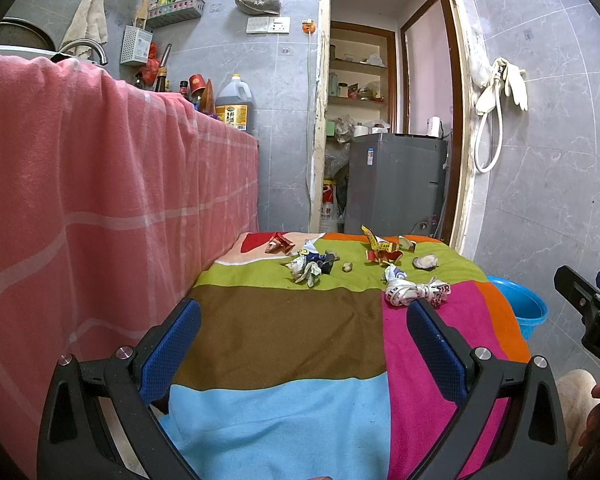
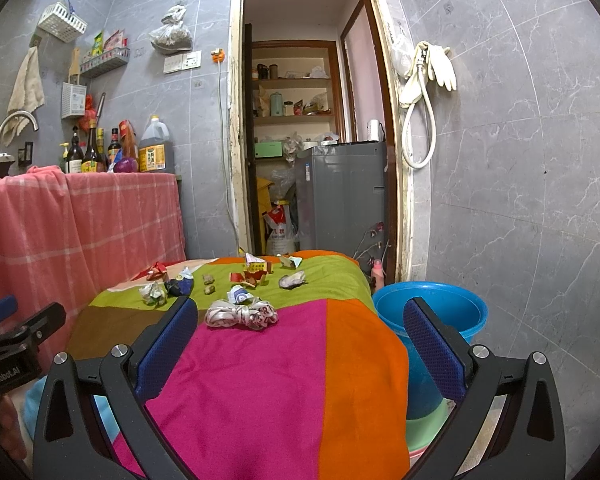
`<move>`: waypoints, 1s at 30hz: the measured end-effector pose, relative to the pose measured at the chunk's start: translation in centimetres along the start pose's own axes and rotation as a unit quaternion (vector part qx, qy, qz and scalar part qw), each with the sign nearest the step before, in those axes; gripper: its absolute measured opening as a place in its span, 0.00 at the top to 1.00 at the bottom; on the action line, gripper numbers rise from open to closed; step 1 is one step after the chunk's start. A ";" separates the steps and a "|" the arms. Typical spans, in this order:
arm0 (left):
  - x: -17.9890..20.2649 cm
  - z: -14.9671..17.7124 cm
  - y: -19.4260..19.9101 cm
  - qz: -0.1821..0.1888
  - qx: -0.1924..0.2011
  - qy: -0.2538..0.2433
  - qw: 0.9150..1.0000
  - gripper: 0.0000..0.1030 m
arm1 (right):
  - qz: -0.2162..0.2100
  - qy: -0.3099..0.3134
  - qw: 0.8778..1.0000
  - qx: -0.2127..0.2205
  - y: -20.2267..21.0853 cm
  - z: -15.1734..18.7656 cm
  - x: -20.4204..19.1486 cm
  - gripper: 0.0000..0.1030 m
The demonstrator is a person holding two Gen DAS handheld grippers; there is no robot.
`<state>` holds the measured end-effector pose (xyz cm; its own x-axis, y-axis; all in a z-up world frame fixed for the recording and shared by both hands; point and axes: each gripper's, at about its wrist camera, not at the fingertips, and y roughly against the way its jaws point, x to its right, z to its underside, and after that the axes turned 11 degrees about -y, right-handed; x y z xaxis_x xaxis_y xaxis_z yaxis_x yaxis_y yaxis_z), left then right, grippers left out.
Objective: Collect trash
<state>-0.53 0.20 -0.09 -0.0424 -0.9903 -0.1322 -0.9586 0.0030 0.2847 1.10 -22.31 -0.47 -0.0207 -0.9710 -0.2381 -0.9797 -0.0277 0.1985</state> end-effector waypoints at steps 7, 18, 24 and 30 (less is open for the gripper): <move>0.0 -0.1 -0.1 0.000 -0.001 0.001 1.000 0.02 | 0.000 0.000 1.000 0.000 0.0 0.0 0.0 0.00; 0.2 0.4 -0.6 0.000 -0.002 0.001 1.000 0.02 | 0.000 0.000 1.000 0.000 0.0 0.0 -0.1 0.00; 0.1 0.1 -0.7 0.000 -0.002 0.001 1.000 0.02 | 0.000 0.000 1.000 0.000 0.1 0.0 -0.1 0.00; 0.1 0.0 -0.7 0.000 -0.003 0.001 1.000 0.02 | 0.000 0.000 1.000 0.000 0.1 0.0 -0.1 0.00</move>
<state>0.16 0.14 -0.33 -0.0422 -0.9906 -0.1300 -0.9569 0.0026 0.2904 1.05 -22.24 -0.42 -0.0205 -0.9708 -0.2389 -0.9798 -0.0281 0.1981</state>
